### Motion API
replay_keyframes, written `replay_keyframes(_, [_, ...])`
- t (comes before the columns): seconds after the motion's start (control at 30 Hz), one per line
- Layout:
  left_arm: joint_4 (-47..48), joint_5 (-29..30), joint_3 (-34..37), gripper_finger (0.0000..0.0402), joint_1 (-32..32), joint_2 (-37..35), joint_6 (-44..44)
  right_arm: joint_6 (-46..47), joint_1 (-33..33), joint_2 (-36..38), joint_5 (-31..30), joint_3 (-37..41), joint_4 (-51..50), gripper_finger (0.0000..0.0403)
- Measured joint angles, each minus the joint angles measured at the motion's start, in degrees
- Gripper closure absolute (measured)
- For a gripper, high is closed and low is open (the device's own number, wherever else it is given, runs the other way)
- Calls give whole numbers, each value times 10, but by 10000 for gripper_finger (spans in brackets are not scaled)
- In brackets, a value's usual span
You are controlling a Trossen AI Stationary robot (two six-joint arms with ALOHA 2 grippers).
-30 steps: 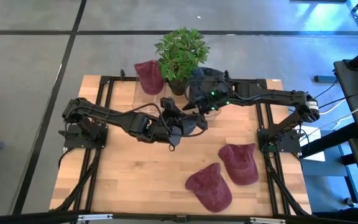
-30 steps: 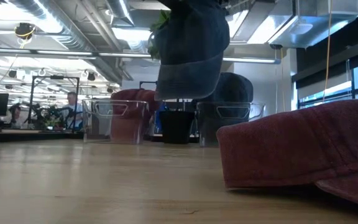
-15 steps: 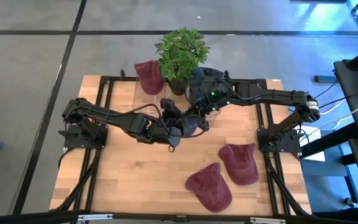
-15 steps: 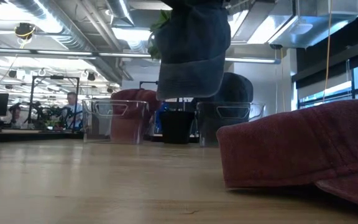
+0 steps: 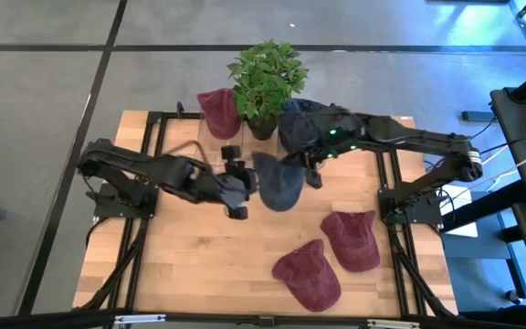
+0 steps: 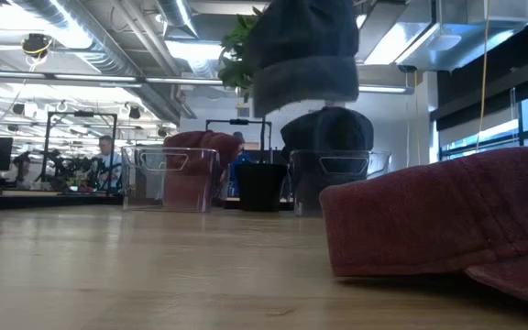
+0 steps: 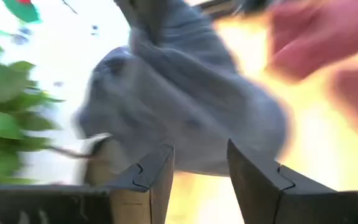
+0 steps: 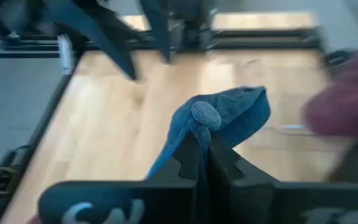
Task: Pick & Place hat
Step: Put the blue cap into the right transparent bin
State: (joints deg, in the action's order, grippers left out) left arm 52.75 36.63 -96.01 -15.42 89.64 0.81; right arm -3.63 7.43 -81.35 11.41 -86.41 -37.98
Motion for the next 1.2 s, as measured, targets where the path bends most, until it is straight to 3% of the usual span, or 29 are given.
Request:
replay_keyframes(0.17, [-71,-94,68,252,6,-66,59,-92,6,55,-66,0,-10,396])
replay_keyframes(0.47, [-297,-106,264,254,5,-209,72,-199,12,81,-203,1,-69,397])
replay_keyframes(0.8, [-352,-55,358,254,5,-285,79,-275,85,80,-217,91,-9,397])
replay_keyframes(1.2, [-333,-8,365,258,5,-282,105,-335,127,91,-214,93,18,397])
